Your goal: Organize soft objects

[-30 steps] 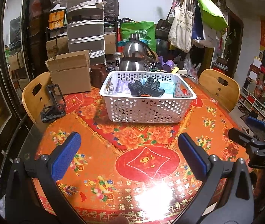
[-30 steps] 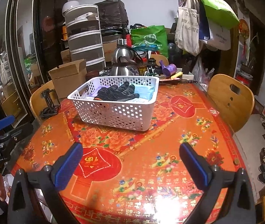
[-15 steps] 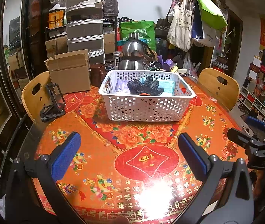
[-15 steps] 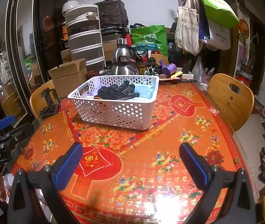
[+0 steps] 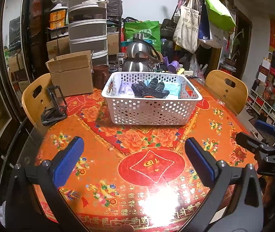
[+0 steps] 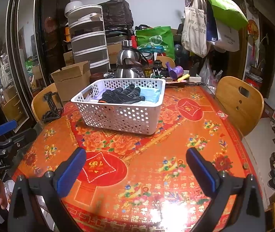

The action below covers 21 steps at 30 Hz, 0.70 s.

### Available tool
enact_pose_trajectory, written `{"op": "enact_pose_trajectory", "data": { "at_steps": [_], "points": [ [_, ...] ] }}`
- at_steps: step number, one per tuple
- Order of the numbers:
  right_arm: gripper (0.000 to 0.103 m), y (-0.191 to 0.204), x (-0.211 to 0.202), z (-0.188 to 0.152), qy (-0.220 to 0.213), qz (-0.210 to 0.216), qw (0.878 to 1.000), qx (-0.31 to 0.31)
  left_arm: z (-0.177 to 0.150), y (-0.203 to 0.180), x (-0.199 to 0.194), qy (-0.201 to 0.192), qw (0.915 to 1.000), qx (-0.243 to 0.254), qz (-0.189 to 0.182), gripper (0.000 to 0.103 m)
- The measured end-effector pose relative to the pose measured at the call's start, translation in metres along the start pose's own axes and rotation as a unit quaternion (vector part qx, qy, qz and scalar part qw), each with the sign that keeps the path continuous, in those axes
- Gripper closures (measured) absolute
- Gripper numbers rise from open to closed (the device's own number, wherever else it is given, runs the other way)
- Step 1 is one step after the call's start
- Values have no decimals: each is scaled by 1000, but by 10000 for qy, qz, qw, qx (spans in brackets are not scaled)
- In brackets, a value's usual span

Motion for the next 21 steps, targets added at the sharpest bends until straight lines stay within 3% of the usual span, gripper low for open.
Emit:
{"op": "enact_pose_trajectory", "data": {
  "at_steps": [21],
  "points": [
    [0, 1, -3, -1, -4, -6, 10000, -3, -4, -3, 1, 27, 10000, -5, -18, 0]
  ]
}}
Point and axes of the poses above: each gripper's, at about its wrist camera, not at the fingertips, and x roughly the way its jaws point, y to its left, z to its top, the point moved 5 cm from there along x, roughly the way its jaws point, and after that the axes turned 12 degrees about x, right-handed, at the moved point
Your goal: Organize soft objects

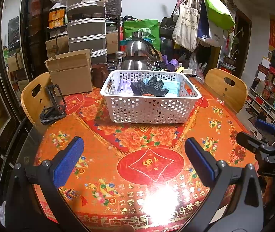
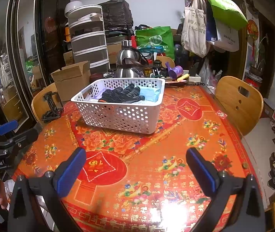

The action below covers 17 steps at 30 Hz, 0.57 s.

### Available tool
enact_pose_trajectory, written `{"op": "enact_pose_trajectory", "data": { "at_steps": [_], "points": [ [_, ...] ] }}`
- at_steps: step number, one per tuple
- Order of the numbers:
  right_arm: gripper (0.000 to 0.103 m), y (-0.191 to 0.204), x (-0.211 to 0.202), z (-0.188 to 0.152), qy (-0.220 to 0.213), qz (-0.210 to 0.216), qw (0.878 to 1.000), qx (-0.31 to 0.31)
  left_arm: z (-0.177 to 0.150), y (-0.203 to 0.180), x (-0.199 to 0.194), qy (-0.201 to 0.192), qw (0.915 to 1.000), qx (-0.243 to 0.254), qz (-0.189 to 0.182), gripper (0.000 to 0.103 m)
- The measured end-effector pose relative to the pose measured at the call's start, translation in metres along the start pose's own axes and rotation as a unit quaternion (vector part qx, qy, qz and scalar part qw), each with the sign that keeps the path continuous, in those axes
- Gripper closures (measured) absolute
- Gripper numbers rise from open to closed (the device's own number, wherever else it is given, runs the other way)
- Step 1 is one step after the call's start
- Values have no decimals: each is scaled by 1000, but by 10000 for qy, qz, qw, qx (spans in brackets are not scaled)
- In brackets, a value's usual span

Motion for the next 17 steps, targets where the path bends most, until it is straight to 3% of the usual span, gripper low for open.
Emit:
{"op": "enact_pose_trajectory", "data": {
  "at_steps": [17],
  "points": [
    [0, 0, -4, -2, -66, -19, 10000, -50, -2, -1, 3, -32, 10000, 50, -75, 0]
  ]
}}
Point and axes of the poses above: each gripper's, at about its wrist camera, not at the fingertips, and x roughly the way its jaws point, y to its left, z to its top, the point moved 5 cm from there along x, roughly the way its jaws point, and after that the axes turned 12 degrees about x, right-handed, at the moved point
